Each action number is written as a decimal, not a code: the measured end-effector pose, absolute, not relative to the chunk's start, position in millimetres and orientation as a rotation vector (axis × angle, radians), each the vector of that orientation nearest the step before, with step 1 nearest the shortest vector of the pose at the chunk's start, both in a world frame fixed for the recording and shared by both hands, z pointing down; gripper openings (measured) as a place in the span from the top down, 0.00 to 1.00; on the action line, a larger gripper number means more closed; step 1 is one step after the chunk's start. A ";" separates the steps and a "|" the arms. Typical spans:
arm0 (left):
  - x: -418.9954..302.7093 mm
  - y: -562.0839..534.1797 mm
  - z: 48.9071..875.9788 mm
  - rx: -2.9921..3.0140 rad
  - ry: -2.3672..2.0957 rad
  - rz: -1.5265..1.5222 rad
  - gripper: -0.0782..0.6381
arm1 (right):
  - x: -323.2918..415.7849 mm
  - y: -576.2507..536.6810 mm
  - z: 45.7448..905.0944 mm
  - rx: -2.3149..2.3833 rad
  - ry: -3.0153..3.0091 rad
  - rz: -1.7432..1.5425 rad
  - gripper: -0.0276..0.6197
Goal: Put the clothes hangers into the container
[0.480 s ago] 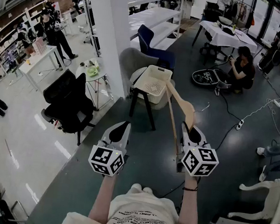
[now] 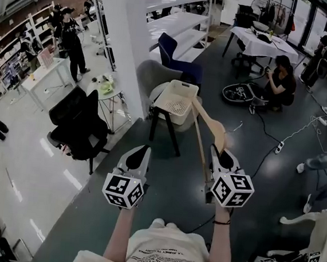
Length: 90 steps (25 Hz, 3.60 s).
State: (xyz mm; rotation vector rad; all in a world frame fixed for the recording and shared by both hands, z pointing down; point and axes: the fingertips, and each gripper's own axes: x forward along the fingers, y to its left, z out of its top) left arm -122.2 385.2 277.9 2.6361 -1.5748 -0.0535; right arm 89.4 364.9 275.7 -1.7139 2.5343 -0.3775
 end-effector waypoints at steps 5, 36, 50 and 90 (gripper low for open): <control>-116.8 386.9 281.9 2.631 -1.572 -0.051 0.86 | 94.1 362.8 277.0 -1.702 2.522 -0.387 0.87; -109.6 125.3 331.2 2.609 -1.344 0.057 0.86 | 74.0 128.0 335.6 -1.787 2.475 -0.629 0.87; -120.7 62.0 349.6 2.585 -1.271 0.065 0.86 | 62.1 70.5 345.5 -1.837 2.418 -0.689 0.87; -80.2 -186.4 513.2 2.070 -1.385 0.246 0.85 | 54.2 -238.1 529.6 -1.571 2.440 -1.437 0.87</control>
